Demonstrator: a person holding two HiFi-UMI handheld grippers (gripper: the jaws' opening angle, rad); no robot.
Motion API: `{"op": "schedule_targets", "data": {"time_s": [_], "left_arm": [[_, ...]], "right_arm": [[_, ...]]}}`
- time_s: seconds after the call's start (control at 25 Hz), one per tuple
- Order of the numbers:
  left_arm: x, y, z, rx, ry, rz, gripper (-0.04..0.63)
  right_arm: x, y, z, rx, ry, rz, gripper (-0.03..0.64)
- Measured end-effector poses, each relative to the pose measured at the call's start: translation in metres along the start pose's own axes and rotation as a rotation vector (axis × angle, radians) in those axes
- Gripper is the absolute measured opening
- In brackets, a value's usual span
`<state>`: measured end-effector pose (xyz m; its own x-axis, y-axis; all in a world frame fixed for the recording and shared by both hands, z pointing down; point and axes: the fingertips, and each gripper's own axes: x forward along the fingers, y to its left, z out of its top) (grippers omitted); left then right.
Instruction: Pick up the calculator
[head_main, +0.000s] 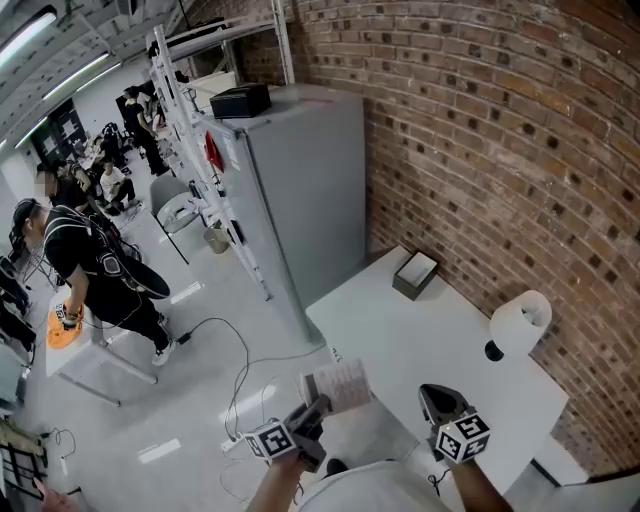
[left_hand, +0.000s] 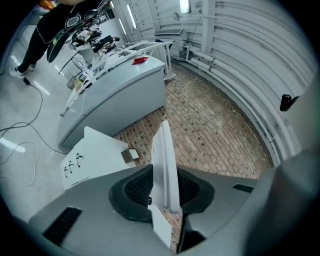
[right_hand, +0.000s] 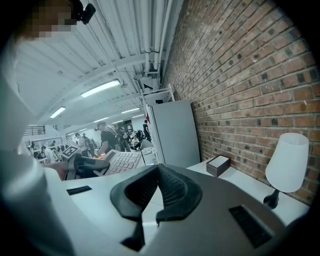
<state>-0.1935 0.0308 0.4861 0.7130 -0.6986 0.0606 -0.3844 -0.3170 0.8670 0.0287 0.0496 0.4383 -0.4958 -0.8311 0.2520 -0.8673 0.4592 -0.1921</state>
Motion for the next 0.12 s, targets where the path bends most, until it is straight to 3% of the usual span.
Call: {"op": "schedule_targets", "data": {"time_s": [0.12], "left_arm": [[0.0016, 0.0012, -0.0014, -0.007, -0.003, 0.002, 0.112]], "right_arm": [[0.0007, -0.0022, -0.0003, -0.001, 0.001, 0.001, 0.011]]}}
